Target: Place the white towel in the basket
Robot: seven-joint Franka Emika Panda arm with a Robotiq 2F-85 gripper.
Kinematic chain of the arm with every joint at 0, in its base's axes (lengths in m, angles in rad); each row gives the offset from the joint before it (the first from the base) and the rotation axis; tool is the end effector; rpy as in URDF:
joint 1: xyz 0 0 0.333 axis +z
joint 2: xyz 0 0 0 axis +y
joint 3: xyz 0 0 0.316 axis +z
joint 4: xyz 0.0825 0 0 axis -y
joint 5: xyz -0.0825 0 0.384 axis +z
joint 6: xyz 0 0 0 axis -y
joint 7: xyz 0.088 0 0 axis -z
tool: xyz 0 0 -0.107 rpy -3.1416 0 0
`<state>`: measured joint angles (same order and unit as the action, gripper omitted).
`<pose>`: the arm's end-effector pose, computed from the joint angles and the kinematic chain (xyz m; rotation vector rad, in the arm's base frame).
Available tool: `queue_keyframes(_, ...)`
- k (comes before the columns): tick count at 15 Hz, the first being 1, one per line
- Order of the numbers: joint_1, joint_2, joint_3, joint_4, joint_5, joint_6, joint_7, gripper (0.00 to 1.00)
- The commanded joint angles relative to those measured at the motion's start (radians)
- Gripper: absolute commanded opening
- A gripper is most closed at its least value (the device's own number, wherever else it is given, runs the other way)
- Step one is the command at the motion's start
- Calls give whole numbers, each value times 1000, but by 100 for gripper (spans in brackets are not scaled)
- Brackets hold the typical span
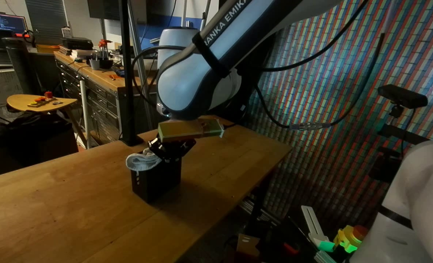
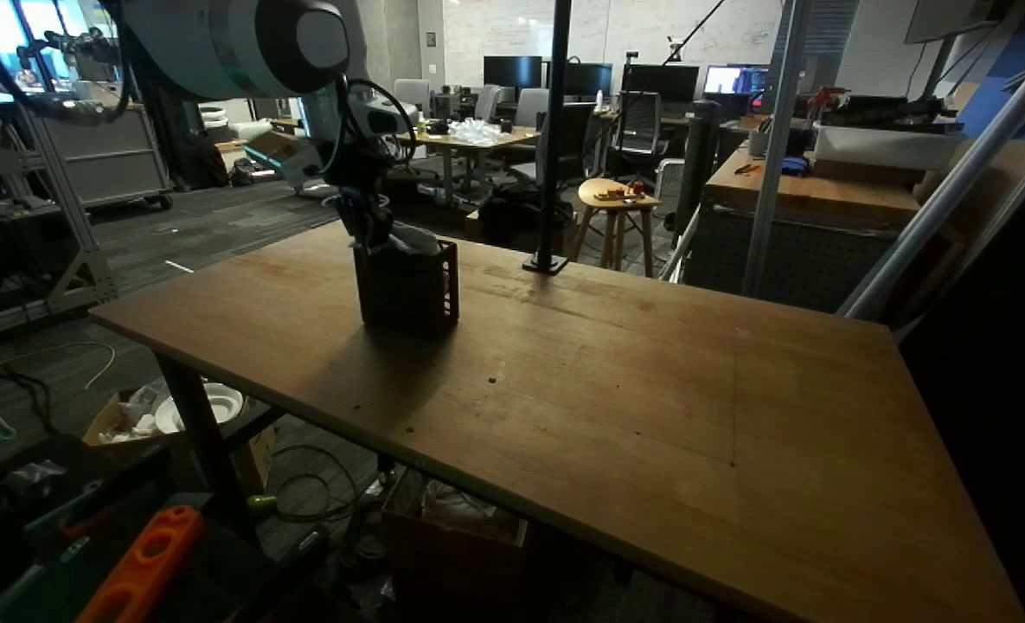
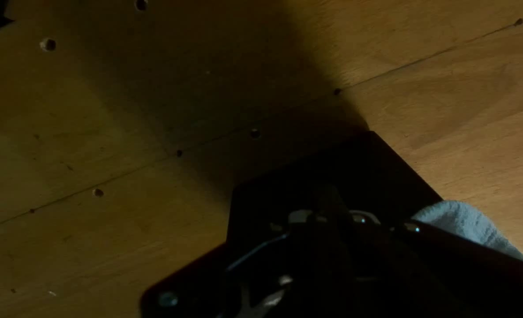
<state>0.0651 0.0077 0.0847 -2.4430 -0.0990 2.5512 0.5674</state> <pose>0.4857 0.0747 0.3073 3.0725 -0.5245 0.1788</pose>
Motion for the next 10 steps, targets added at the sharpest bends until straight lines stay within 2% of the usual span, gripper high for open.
queue_keyframes(1, -1, 4, -12, 35, -19, -7, -37, 0)
queue_keyframes(10, 2, 19, -18, 90, -21, -29, -100, 0)
